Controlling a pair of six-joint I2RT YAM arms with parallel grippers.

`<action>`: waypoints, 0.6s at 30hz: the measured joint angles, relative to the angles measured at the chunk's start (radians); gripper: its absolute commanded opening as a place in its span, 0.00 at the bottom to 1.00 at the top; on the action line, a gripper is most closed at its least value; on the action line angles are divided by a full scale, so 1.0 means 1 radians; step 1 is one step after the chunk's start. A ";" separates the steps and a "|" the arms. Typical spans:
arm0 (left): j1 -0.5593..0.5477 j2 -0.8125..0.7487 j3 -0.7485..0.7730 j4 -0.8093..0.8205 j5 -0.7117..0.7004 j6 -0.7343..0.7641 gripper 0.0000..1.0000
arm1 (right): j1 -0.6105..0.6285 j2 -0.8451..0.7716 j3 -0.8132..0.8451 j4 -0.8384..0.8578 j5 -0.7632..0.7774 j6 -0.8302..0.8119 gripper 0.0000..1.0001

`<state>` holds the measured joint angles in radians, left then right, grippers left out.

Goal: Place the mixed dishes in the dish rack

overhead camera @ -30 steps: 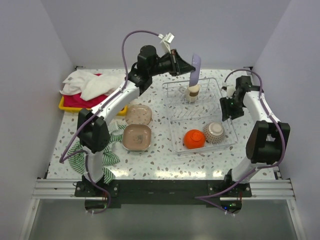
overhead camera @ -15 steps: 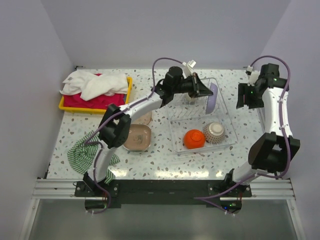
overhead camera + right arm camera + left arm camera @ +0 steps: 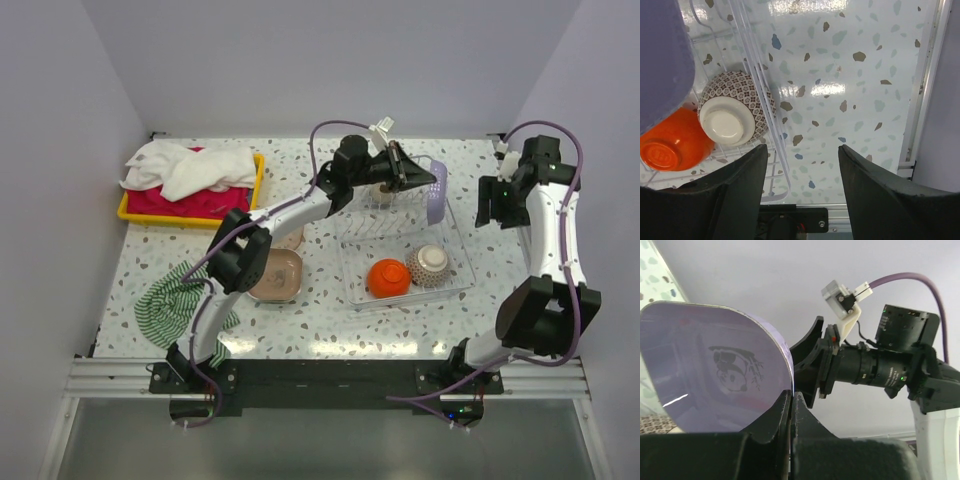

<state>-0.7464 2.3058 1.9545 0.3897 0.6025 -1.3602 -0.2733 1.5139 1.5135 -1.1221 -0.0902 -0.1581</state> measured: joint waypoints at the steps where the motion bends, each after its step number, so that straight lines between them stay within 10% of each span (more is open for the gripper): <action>1: 0.000 0.002 0.003 0.008 0.000 -0.010 0.00 | 0.000 -0.008 -0.003 -0.004 0.004 0.000 0.63; 18: 0.040 0.098 0.024 0.068 -0.005 -0.096 0.00 | -0.001 -0.016 -0.006 -0.014 0.056 -0.018 0.63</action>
<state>-0.7067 2.4035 1.9789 0.4576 0.5976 -1.4559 -0.2745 1.4975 1.5078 -1.1366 -0.0341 -0.1757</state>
